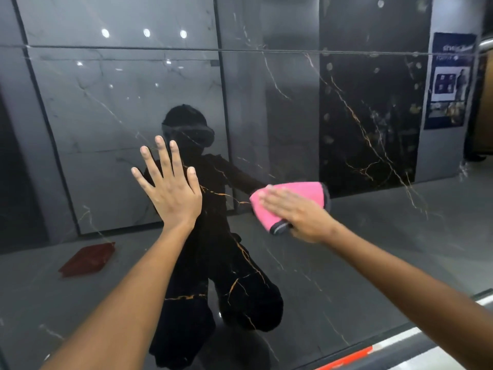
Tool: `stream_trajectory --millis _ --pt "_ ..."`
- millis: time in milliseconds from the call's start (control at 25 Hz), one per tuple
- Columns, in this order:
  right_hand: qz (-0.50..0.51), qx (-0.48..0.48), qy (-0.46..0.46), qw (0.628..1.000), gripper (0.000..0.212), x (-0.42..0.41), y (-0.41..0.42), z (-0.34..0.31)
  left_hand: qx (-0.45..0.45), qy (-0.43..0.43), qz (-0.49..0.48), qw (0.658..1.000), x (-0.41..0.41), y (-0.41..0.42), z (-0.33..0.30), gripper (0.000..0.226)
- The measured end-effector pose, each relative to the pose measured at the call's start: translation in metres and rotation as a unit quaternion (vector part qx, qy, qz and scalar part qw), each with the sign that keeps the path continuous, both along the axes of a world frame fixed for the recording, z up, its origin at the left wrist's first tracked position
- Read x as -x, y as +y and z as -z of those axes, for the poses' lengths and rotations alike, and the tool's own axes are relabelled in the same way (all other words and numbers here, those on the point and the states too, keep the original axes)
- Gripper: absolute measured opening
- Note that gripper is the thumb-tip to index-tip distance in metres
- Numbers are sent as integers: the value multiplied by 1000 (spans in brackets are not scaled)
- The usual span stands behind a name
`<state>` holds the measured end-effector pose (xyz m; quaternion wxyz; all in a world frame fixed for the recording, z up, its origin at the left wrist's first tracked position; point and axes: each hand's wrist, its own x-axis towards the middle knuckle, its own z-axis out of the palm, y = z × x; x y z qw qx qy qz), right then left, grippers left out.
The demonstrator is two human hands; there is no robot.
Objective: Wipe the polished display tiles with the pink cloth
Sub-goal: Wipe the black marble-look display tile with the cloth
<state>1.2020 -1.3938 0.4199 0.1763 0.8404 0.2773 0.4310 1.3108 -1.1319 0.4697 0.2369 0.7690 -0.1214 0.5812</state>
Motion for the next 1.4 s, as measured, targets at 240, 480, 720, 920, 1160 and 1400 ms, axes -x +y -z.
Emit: stream_trajectory --millis 240,480,720,920,1160,1400 --pt "67 -627 -192 752 59 -11 -12 -113 -4 -10 -9 1000 -5 -1 2 64" --pt "10 -17 -65 998 67 -25 26 -92 2 -25 -7 1000 -6 0 3 63" --pt "27 -540 -152 828 72 -23 36 -152 -10 -15 -10 1000 -5 -2 0 61" --pt "23 -78 18 996 78 -12 62 -132 56 -19 64 996 15 -3 -33 47" --pt "72 -575 -92 810 75 4 27 -202 -24 -42 51 998 3 -13 -103 57" --pt "20 -124 -12 992 77 -11 33 -157 -44 -55 36 997 -3 -13 -95 58"
